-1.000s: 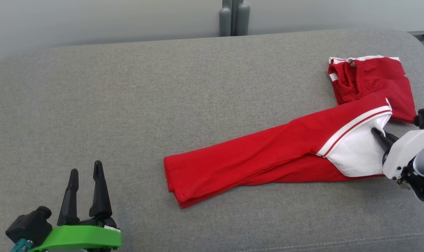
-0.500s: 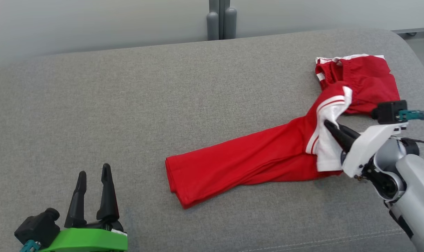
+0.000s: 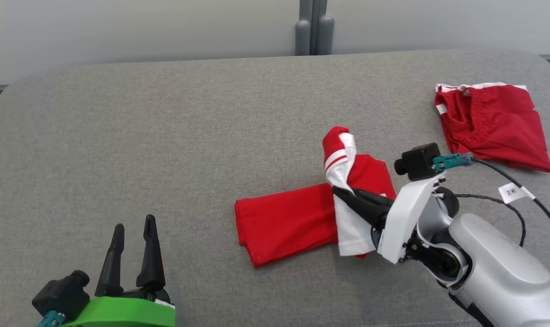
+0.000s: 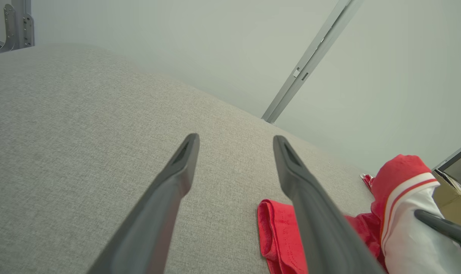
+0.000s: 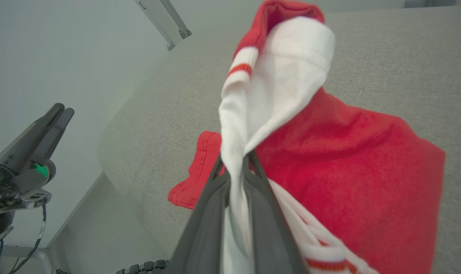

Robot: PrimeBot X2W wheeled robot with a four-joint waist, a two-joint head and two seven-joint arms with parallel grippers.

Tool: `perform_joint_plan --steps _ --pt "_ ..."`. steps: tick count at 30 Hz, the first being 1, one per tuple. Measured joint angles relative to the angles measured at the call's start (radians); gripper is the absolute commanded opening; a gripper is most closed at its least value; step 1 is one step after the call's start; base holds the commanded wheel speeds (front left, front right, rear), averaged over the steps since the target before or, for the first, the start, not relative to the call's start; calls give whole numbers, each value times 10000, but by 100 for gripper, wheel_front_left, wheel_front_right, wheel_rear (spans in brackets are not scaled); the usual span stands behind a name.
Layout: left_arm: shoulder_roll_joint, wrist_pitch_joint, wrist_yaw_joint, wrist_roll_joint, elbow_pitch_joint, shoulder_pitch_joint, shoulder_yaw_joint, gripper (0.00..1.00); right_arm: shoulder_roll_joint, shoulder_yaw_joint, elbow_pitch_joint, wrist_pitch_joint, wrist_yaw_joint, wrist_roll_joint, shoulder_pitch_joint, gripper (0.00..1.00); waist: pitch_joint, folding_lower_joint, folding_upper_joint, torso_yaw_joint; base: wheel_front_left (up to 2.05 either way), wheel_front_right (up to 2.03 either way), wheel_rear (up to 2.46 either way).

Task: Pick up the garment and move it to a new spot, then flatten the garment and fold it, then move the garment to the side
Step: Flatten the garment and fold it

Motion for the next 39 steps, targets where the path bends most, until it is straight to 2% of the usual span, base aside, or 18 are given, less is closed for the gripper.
perform_joint_plan --steps 8,22,24,25,26,27,34,39 --pt "-33 0 0 -13 59 -6 -75 100 339 663 -69 332 0 190 -2 0 -82 0 0 696 0 0 0" --pt "-48 0 2 -86 96 -9 -176 100 963 677 1570 497 0 284 -466 0 -94 0 0 1995 0 0 0" --pt "-48 0 2 -88 98 -11 -194 100 1049 738 1799 569 0 263 -541 16 -69 0 0 2144 0 0 0" --pt "-50 0 2 -90 98 -12 -192 100 1106 779 1933 593 0 236 -592 42 -54 0 0 2214 0 0 0" --pt "-50 0 2 -98 98 -12 -184 100 1158 796 2025 593 0 203 -633 95 -40 0 0 2273 0 0 0" --pt "-52 0 2 -98 100 -12 -163 100 1206 823 2094 593 0 146 -680 100 -27 0 -1 2326 0 0 0" --pt "-59 -2 90 -100 100 -10 150 100 1622 1024 1923 546 2 155 -1313 100 -30 0 0 2306 0 0 0" --pt "-65 -2 90 -100 82 -7 199 100 1595 876 1498 54 2 155 -1869 100 -119 0 0 1979 0 0 0"
